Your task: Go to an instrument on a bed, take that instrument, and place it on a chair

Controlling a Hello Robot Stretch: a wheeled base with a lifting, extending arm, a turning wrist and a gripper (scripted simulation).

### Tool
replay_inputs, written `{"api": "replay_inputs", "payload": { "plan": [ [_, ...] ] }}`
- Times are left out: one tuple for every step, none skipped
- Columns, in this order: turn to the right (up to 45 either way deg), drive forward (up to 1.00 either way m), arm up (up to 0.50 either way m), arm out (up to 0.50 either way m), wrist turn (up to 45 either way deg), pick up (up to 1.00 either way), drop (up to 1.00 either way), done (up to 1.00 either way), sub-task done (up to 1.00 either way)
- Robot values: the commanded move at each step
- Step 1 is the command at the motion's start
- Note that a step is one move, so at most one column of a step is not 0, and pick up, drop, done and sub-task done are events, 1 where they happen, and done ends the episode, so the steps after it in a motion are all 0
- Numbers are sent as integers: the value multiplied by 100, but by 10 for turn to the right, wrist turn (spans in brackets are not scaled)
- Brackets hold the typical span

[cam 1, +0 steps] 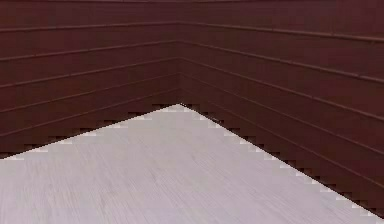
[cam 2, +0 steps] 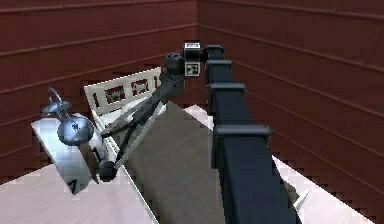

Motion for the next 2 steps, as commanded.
{"api": "replay_inputs", "payload": {
  "plan": [
    [0, 0, 0, -32, 0, 0, 0, 0, 0],
    [-420, 0, 0, 0, 0, 0, 0, 0, 0]
  ]
}}
